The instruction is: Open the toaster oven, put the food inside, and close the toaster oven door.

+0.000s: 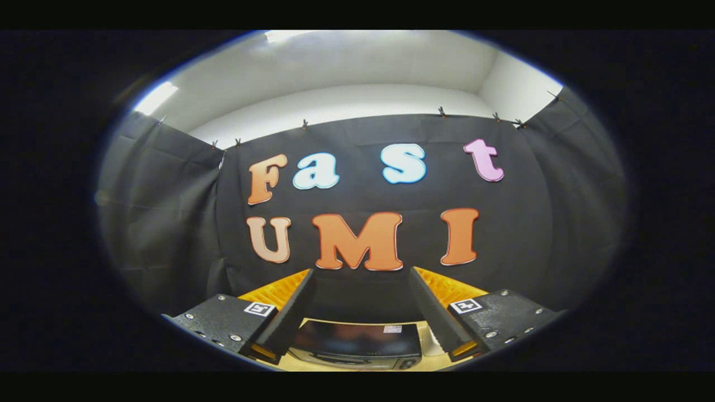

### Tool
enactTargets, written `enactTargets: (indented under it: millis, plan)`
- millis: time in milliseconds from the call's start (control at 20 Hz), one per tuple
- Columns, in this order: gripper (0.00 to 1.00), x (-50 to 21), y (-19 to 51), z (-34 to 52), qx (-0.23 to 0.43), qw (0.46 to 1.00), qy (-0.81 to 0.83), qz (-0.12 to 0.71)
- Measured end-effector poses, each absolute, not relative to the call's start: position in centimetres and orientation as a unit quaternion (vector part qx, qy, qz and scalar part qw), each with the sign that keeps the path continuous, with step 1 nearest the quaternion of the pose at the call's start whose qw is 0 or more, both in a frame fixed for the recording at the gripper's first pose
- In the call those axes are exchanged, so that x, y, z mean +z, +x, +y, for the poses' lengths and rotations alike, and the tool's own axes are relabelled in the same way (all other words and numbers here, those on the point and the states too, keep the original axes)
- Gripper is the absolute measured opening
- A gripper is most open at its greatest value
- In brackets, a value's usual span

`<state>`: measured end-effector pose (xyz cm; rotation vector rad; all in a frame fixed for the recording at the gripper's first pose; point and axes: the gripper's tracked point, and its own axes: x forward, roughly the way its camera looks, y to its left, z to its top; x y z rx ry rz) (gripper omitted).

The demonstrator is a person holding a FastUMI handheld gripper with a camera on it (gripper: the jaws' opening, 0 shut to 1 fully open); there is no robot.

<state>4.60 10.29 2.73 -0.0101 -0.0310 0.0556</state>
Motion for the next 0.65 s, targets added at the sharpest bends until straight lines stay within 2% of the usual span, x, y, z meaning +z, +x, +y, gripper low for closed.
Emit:
enactTargets:
  millis: [200,650]
  plan:
    - [0.98,6.2,3.5,9.8,0.031,0.995,-0.043,-0.086]
    - [0.98,6.8,2.8,9.8,0.043,0.995,-0.032,-0.088]
